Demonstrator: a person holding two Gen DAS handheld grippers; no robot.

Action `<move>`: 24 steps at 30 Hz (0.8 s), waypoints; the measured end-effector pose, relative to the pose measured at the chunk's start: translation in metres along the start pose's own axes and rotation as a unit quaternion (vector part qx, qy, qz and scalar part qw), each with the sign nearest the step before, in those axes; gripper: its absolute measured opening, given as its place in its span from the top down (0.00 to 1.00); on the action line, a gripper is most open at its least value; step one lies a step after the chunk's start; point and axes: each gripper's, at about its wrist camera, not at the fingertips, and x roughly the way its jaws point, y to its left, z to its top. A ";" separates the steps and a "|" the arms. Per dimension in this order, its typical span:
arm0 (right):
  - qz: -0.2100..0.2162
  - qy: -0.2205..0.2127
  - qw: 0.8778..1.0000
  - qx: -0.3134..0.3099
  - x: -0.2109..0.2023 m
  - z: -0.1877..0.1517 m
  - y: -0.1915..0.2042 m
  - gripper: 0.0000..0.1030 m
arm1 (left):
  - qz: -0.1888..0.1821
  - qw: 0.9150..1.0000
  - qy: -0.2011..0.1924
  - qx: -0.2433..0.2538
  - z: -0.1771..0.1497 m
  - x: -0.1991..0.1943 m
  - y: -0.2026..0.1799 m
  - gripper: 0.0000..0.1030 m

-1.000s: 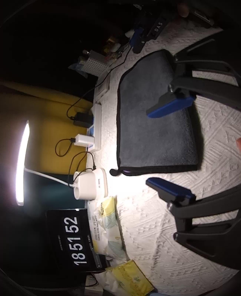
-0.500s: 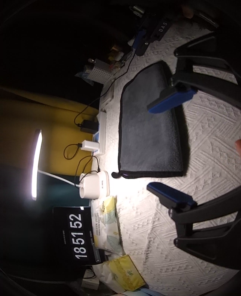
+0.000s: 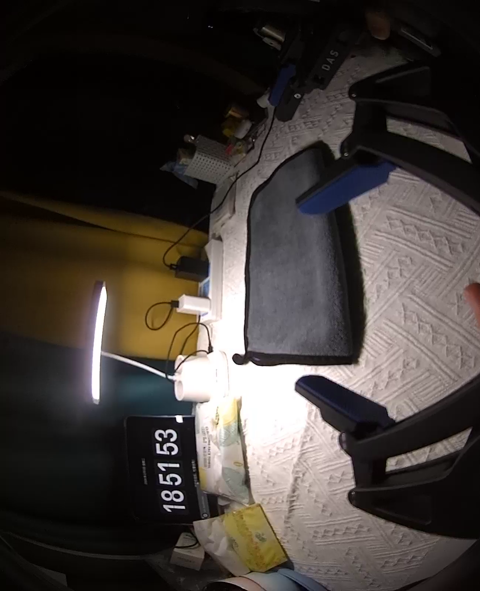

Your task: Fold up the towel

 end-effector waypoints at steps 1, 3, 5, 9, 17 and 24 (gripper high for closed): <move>0.001 -0.001 1.000 -0.001 -0.003 -0.001 0.001 0.64 | -0.001 1.000 -0.002 0.001 -0.001 -0.002 -0.001 0.12; 0.001 -0.004 1.000 -0.004 -0.008 -0.002 0.002 0.64 | -0.003 1.000 -0.005 0.002 -0.003 -0.006 -0.004 0.12; 0.001 -0.007 1.000 -0.007 -0.013 -0.003 0.003 0.64 | -0.007 1.000 -0.008 0.003 -0.006 -0.010 -0.006 0.12; 0.001 -0.013 1.000 -0.008 -0.023 -0.005 0.004 0.64 | -0.010 1.000 -0.016 0.003 -0.008 -0.017 -0.008 0.12; 0.003 -0.021 1.000 -0.011 -0.038 -0.010 0.007 0.64 | -0.012 0.999 -0.044 0.006 -0.009 -0.036 -0.013 0.12; 0.004 -0.032 0.999 -0.015 -0.053 -0.013 0.010 0.64 | 0.006 0.998 -0.065 0.016 -0.012 -0.051 -0.021 0.12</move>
